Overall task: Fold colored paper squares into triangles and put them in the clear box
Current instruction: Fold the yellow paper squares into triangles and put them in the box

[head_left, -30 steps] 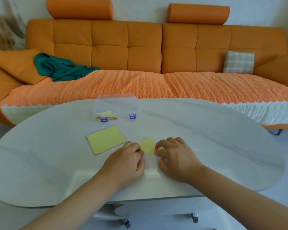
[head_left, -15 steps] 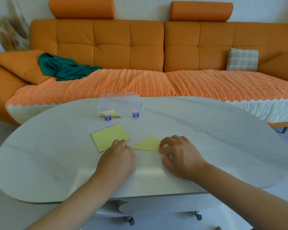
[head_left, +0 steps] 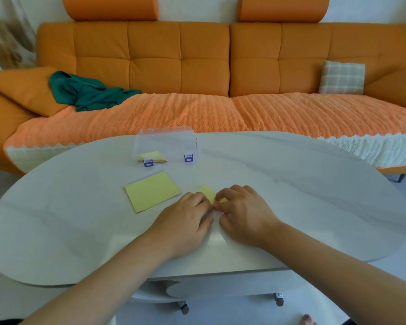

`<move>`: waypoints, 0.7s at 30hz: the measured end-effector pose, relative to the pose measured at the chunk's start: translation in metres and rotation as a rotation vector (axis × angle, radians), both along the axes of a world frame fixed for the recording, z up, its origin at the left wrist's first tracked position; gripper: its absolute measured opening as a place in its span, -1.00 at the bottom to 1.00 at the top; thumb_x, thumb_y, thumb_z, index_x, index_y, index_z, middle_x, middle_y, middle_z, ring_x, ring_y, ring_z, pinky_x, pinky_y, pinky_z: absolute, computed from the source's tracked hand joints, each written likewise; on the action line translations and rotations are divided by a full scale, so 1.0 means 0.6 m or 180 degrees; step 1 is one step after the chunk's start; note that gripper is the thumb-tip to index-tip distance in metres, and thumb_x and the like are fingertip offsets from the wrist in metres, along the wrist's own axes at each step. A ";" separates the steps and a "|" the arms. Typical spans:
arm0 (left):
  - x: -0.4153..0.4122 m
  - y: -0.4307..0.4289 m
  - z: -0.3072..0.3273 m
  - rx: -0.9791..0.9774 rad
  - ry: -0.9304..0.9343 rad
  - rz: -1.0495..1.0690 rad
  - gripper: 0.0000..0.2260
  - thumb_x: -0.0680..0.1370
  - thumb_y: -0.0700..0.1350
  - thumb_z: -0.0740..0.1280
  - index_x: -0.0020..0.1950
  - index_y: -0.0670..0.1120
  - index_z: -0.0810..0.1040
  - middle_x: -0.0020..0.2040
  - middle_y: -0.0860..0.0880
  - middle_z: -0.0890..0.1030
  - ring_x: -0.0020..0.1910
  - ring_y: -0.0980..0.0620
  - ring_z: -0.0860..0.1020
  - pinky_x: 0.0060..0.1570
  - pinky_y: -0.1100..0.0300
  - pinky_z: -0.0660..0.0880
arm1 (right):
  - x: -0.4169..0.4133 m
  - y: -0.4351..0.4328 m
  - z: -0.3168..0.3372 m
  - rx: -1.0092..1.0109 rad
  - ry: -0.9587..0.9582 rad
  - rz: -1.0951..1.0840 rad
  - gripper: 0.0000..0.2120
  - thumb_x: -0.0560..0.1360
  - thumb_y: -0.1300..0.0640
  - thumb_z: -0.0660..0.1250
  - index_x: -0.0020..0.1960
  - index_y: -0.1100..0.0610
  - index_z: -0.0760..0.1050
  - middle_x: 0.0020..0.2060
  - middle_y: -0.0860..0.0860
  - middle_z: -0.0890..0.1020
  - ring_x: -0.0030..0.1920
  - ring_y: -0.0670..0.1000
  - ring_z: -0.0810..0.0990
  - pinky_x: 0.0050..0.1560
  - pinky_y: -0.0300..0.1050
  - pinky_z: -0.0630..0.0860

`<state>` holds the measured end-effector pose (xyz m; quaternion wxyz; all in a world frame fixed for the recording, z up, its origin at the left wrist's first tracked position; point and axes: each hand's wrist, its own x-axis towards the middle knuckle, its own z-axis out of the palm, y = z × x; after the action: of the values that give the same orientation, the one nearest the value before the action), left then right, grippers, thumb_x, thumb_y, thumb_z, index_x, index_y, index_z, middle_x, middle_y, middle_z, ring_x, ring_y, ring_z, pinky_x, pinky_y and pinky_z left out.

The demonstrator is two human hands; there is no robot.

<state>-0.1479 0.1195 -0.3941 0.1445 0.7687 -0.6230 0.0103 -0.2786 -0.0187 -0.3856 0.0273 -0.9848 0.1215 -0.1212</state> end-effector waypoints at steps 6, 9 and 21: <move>-0.006 -0.006 0.003 0.0120 -0.0197 0.0054 -0.74 0.62 0.10 0.12 0.15 -0.01 0.46 0.11 0.06 0.39 0.14 0.05 0.34 0.07 0.05 0.45 | -0.016 -0.014 -0.002 -0.0281 -0.0132 -0.0259 -0.69 0.41 0.04 0.18 -0.15 -0.02 0.72 0.05 -0.09 0.71 -0.03 0.10 0.59 -0.06 -0.02 0.47; -0.005 -0.007 0.004 0.0083 -0.0236 0.0065 -0.75 0.62 0.08 0.13 0.14 -0.02 0.47 0.10 0.06 0.39 0.13 0.04 0.34 0.04 0.05 0.46 | -0.032 -0.027 -0.002 -0.0244 -0.0228 -0.0474 -0.69 0.41 0.04 0.16 -0.28 -0.01 0.69 -0.04 -0.15 0.72 -0.09 0.07 0.58 -0.10 -0.03 0.46; 0.039 -0.027 -0.009 -0.0404 0.0551 -0.0057 -0.81 0.59 -0.04 0.33 0.20 0.05 0.59 0.23 0.12 0.52 0.27 0.10 0.40 0.28 0.24 0.32 | -0.038 -0.047 0.002 0.0256 -0.0360 -0.0517 -0.77 0.47 -0.04 0.28 0.04 -0.05 0.64 0.01 -0.16 0.66 -0.04 -0.01 0.59 0.02 -0.07 0.43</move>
<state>-0.1245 0.1035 -0.3997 0.2462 0.7504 -0.6131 -0.0181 -0.3013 -0.0468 -0.3846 0.0637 -0.9614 0.2039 -0.1734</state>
